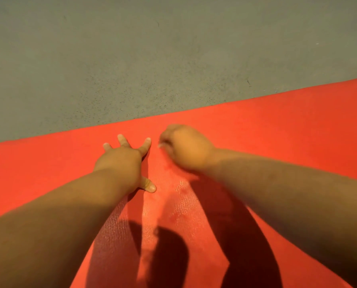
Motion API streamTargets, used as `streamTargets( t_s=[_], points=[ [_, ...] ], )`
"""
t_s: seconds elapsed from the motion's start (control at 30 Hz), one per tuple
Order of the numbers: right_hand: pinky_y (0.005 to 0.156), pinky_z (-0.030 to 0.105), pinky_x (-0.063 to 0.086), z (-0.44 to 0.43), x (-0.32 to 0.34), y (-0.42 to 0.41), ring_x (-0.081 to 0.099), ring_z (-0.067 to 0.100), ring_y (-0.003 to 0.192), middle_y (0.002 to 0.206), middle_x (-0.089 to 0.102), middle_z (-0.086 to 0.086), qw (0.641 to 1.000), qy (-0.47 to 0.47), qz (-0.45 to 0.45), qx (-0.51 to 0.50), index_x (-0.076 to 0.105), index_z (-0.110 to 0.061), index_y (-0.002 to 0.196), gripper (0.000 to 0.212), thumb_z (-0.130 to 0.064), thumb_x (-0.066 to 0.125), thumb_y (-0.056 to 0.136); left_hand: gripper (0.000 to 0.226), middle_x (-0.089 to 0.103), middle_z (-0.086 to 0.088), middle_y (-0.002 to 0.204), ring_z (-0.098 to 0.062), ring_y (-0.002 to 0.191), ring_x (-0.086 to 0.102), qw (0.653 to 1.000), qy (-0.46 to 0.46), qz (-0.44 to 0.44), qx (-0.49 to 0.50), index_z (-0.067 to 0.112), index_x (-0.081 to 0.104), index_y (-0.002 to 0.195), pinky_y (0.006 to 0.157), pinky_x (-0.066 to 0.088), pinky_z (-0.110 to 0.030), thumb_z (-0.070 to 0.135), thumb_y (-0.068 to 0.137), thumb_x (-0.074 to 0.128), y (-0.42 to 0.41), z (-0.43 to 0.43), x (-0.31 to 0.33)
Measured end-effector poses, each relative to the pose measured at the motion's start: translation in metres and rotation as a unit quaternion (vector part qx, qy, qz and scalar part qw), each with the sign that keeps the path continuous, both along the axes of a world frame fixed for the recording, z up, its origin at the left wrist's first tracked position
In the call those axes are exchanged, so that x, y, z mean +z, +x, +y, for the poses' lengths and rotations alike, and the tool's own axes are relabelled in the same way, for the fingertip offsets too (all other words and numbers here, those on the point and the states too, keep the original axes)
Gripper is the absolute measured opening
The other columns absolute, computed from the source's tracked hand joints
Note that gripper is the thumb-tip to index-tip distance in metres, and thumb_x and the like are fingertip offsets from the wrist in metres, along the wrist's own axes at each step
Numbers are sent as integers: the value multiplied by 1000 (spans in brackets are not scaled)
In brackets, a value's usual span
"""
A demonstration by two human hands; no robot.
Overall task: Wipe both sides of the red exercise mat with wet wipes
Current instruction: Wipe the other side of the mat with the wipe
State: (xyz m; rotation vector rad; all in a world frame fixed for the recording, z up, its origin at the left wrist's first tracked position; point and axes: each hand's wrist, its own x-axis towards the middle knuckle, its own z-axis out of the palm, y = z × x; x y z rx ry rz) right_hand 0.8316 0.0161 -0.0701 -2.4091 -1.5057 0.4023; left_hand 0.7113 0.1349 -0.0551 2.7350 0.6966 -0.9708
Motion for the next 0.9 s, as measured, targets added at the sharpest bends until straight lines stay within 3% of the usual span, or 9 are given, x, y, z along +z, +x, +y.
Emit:
streamTargets(
  t_s=[0.07, 0.13, 0.2, 0.4, 0.63, 0.77, 0.9],
  points=[
    [82, 32, 41, -11, -2, 52, 59, 32, 101, 105, 67, 16, 987, -10, -26, -160, 69, -7, 100, 20, -15, 54, 89, 126, -11, -24, 157, -58, 137, 9, 1000, -2, 1, 5, 44, -11, 148, 106, 31, -56, 67, 59, 76, 1, 0, 0],
    [81, 32, 45, -26, -6, 94, 61, 34, 99, 102, 68, 19, 947, -21, -50, -317, 70, -5, 98, 21, -9, 53, 86, 126, -11, -24, 157, -59, 137, 8, 1000, -3, -3, 5, 45, -11, 148, 106, 31, -56, 66, 59, 76, 1, 0, 0],
    [83, 34, 47, -16, -10, 94, 62, 35, 99, 103, 68, 20, 936, -30, -57, -346, 69, -3, 99, 24, -3, 50, 85, 127, -11, -25, 156, -60, 136, 8, 1000, -9, -3, 5, 44, -11, 148, 107, 30, -57, 65, 58, 77, 1, 0, 0],
    [84, 33, 49, 48, -13, 21, 62, 31, 99, 103, 69, 13, 991, -3, -17, -132, 71, -9, 99, 22, -16, 53, 89, 128, -11, -28, 155, -62, 135, 7, 1000, -11, 0, 2, 43, -12, 148, 110, 28, -57, 66, 58, 77, 2, 1, -2],
    [83, 35, 46, -26, -6, 59, 61, 36, 99, 104, 67, 20, 966, -63, -86, -235, 70, -6, 99, 21, -14, 54, 89, 129, -7, -32, 154, -60, 135, 14, 1000, 6, -6, -17, 43, -9, 149, 110, 28, -57, 69, 55, 76, 4, 4, -8],
    [85, 36, 42, -66, 0, -44, 58, 32, 100, 105, 64, 14, 988, -49, 0, -147, 69, -10, 101, 21, -14, 52, 88, 130, 1, -35, 153, -54, 138, 18, 999, 13, -25, -27, 41, -5, 150, 111, 26, -57, 72, 53, 75, 2, 5, -6],
    [83, 33, 42, -127, 26, -134, 58, 26, 98, 103, 61, 5, 989, -120, 77, 41, 65, -18, 100, 18, -20, 49, 92, 123, 7, -34, 152, -51, 139, 20, 998, 22, -46, -35, 40, 1, 151, 112, 26, -56, 74, 56, 72, -5, 5, -3]
  ],
)
